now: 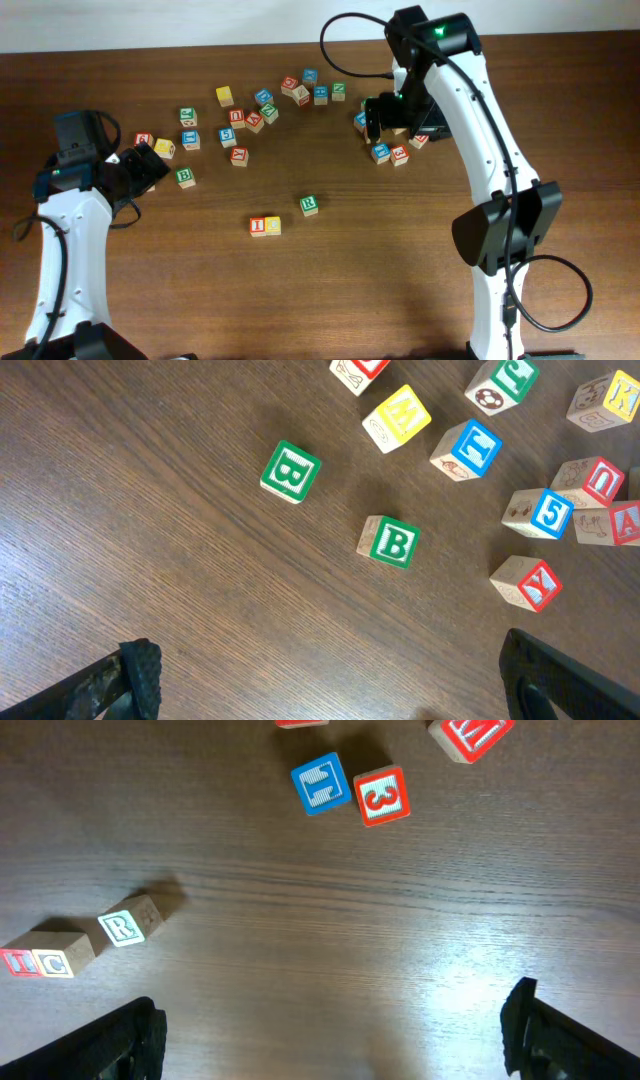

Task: Spell out ICRA
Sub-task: 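Lift the right gripper away to the upper right, then lower the right gripper back over the R block beside the C block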

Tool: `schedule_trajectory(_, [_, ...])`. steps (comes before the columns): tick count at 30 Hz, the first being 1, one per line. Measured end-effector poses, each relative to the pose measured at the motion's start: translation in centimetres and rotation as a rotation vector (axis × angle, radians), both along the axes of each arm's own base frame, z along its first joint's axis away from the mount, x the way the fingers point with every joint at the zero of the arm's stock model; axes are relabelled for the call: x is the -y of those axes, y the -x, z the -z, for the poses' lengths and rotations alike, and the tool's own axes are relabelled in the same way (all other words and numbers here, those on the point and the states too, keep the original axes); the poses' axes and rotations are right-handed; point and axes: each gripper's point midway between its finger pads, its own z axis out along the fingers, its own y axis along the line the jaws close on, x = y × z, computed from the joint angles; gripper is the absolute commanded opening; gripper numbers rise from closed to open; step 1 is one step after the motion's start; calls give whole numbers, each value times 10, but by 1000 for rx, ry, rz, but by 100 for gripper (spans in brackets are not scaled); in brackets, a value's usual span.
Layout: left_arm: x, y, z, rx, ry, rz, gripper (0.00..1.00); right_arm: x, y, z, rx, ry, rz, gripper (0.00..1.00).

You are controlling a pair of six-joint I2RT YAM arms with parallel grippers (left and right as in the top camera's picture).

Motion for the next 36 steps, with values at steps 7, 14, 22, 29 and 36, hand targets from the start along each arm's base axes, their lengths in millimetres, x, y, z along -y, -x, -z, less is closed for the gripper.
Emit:
schedule_trajectory(7, [0,0,0,0,0,0,99,-6,1,17,-23,-2,-14,4])
schedule_trajectory(14, [0,0,0,0,0,0,99,-13,15,21,-72,5,-33,4])
schedule_trajectory(22, [0,0,0,0,0,0,99,-37,31,2,-37,0,-104,4])
schedule_trajectory(29, [0,0,0,0,0,0,99,-73,28,10,42,-28,-181,4])
schedule_trajectory(36, [0,0,0,1,0,0,99,-116,47,63,25,-25,-273,4])
